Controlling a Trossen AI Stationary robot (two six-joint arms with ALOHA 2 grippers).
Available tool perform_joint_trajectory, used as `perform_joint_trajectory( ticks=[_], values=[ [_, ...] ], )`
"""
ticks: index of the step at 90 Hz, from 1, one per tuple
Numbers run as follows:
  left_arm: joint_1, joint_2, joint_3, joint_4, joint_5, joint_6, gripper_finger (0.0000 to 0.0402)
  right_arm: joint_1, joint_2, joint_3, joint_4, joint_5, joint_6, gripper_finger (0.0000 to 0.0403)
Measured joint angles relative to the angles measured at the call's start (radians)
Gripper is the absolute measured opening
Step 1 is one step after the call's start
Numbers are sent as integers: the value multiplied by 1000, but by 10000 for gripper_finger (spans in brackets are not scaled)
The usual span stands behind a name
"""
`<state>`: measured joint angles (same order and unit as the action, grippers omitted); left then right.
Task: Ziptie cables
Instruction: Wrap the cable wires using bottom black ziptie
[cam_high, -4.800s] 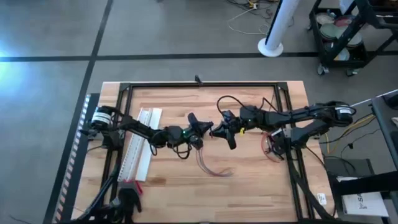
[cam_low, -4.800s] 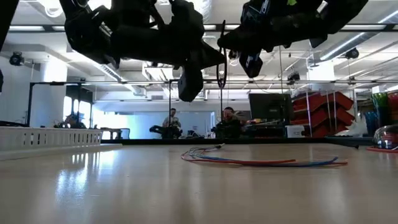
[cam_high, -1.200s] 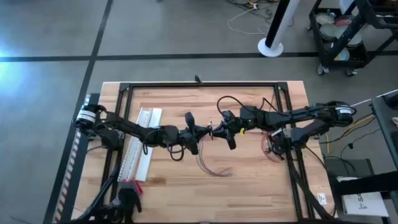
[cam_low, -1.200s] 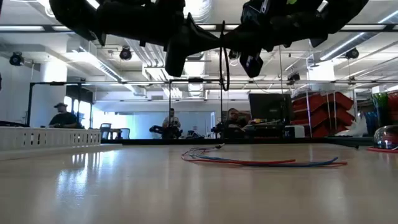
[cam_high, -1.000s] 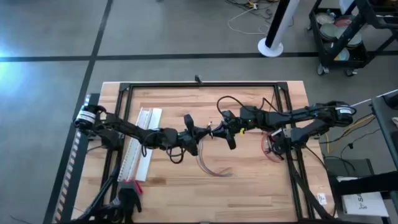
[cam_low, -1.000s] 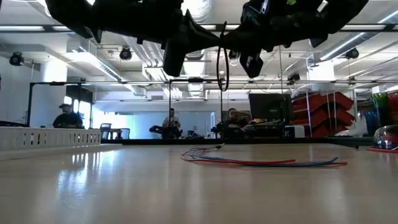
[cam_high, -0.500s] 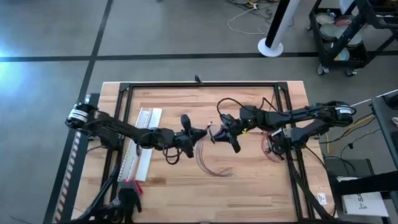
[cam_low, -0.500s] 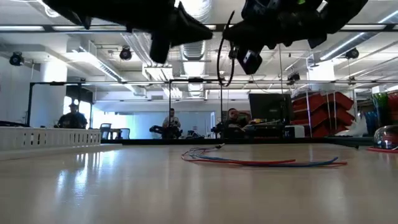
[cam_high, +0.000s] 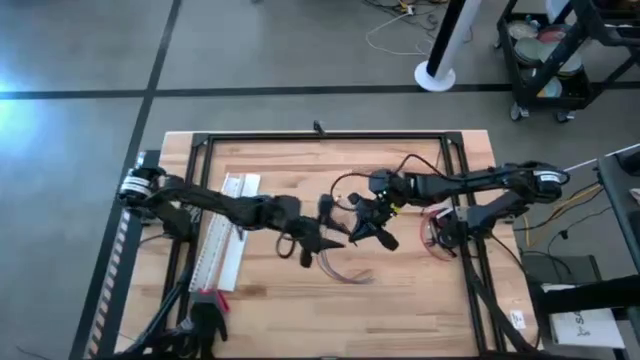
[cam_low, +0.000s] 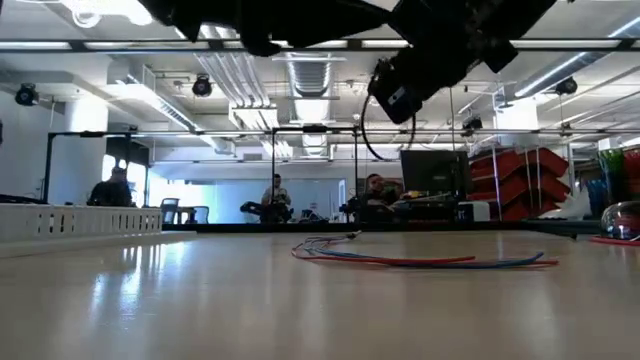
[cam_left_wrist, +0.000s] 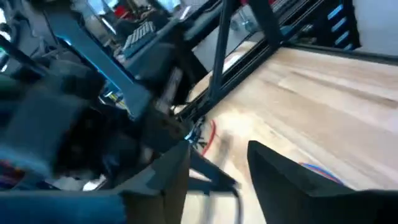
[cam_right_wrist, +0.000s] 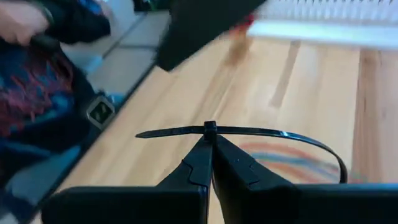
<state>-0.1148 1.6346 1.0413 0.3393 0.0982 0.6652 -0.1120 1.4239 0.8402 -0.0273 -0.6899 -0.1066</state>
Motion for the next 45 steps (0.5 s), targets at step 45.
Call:
perform_joint_trajectory(
  ticks=[45],
  values=[
    [-2, 109, 117, -106, 43, 6, 120, 3, -1, 2, 1, -65, -36, 0]
  ],
)
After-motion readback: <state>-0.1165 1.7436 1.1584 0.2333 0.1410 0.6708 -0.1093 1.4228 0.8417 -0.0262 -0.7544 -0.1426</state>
